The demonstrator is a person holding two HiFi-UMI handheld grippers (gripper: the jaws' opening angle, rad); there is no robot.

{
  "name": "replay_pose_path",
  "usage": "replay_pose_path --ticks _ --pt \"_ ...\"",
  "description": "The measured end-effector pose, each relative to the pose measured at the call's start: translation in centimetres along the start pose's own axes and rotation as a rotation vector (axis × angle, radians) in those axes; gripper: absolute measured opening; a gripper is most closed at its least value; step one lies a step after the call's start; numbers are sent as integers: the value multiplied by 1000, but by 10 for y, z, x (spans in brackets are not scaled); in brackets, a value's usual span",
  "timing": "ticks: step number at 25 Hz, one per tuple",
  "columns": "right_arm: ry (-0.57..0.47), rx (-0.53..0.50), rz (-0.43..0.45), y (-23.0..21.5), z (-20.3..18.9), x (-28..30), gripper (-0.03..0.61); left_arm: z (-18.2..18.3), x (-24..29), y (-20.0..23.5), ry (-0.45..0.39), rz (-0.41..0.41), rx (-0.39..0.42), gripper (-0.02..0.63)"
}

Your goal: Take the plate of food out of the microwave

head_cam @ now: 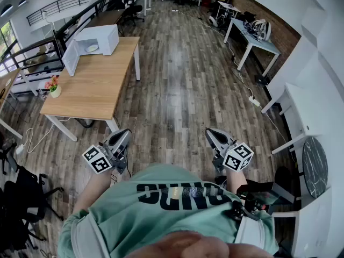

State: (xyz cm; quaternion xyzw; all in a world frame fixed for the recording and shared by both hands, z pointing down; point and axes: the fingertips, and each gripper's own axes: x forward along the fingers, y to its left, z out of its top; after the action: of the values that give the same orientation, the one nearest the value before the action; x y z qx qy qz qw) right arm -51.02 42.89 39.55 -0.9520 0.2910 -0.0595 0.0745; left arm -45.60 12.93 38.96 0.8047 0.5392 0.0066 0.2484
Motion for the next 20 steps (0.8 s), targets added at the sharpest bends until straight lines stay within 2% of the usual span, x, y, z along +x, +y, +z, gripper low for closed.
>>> replay_pose_path --ticks 20 --pt "-10 -14 16 1 2 -5 6 -1 -3 -7 -21 10 7 3"
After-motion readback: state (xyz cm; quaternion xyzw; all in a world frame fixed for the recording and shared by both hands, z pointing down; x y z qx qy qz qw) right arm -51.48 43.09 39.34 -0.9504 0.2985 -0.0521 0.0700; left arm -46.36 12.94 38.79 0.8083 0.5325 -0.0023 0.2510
